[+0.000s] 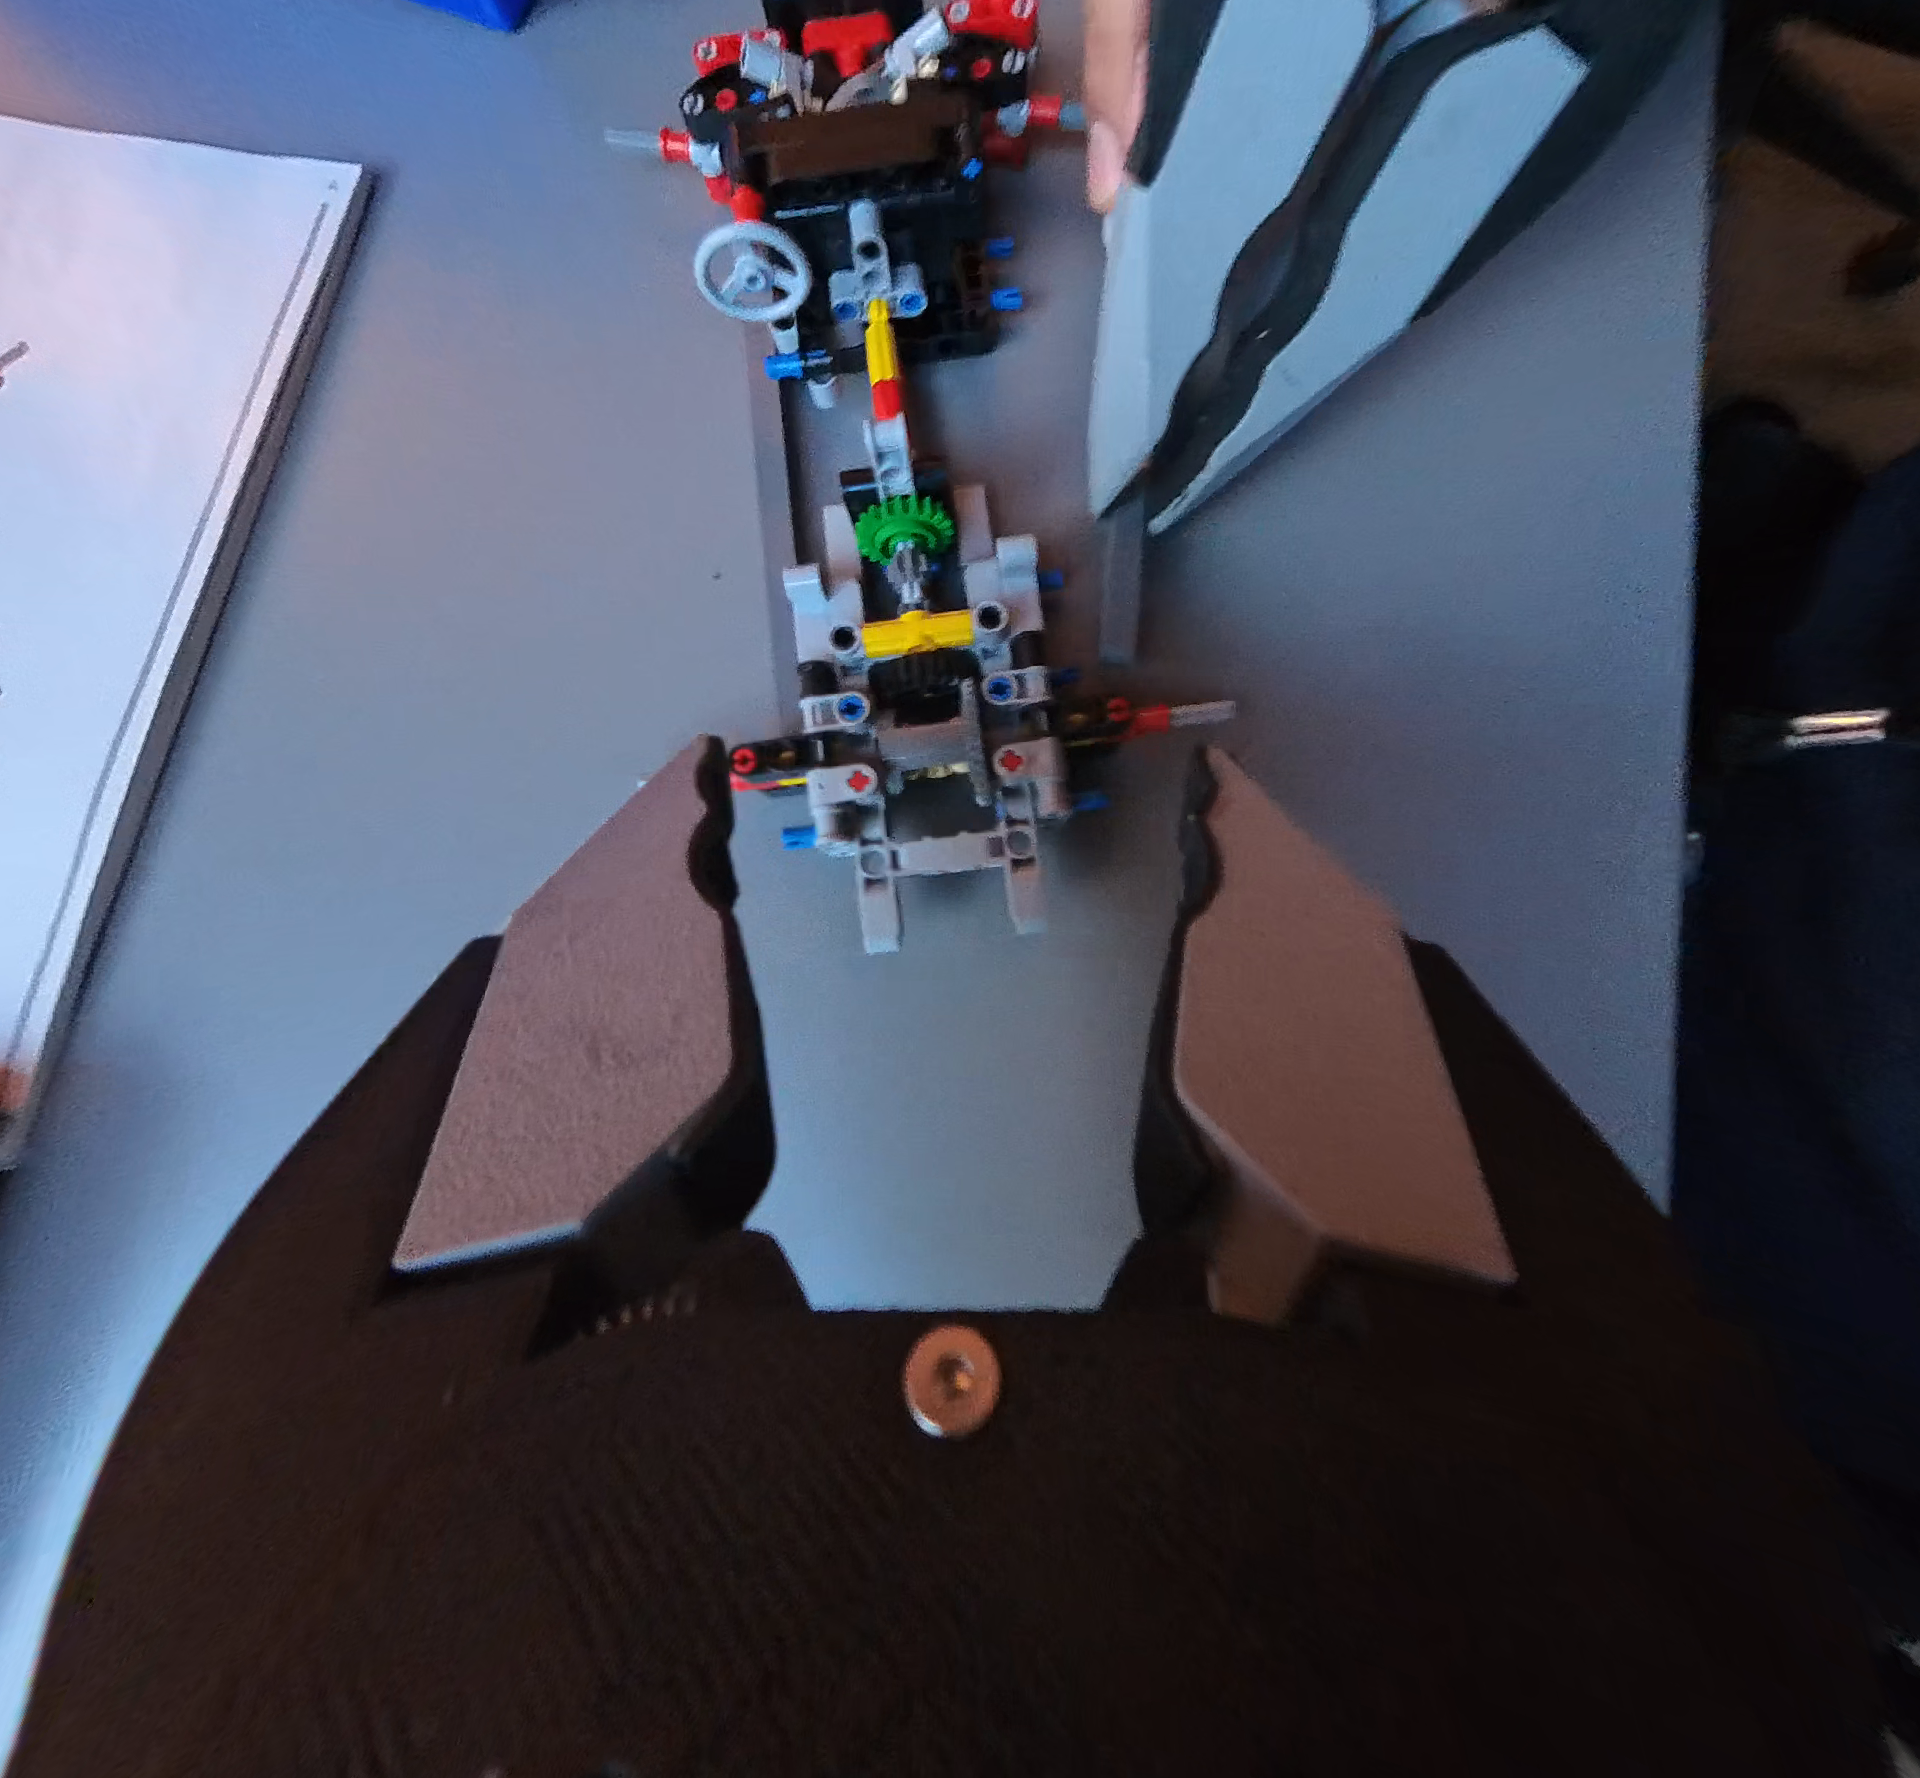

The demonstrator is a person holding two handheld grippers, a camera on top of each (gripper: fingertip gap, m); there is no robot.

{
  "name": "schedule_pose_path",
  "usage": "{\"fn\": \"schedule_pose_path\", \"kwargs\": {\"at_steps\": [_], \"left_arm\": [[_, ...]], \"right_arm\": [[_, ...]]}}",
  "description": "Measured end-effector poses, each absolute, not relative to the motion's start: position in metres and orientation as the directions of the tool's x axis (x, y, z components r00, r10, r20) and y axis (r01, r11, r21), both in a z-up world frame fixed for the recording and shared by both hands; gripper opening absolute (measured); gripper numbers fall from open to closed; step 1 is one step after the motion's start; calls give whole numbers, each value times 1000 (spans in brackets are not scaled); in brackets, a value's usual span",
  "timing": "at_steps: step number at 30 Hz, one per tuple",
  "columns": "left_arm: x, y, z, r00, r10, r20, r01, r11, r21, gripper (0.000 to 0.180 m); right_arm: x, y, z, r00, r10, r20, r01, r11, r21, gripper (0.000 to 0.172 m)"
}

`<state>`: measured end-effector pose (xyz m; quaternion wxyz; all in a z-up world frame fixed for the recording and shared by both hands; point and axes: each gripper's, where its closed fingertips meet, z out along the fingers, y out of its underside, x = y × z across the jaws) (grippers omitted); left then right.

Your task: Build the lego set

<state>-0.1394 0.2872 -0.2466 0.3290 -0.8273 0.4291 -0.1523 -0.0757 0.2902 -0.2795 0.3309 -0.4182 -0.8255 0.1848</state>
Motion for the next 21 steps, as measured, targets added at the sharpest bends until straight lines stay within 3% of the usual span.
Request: {"fn": "schedule_pose_path", "kwargs": {"at_steps": [9, 21], "left_arm": [[-123, 299, -274, 513, -843, -159, -738, -339, -583, 103], [-115, 306, -256, 578, -816, 15, -594, -433, -678, 93]], "right_arm": [[-82, 285, -279, -435, 669, 602, 484, 738, -470, 5], [-81, 291, -284, -436, 659, 613, 500, 744, -444, 5]]}}
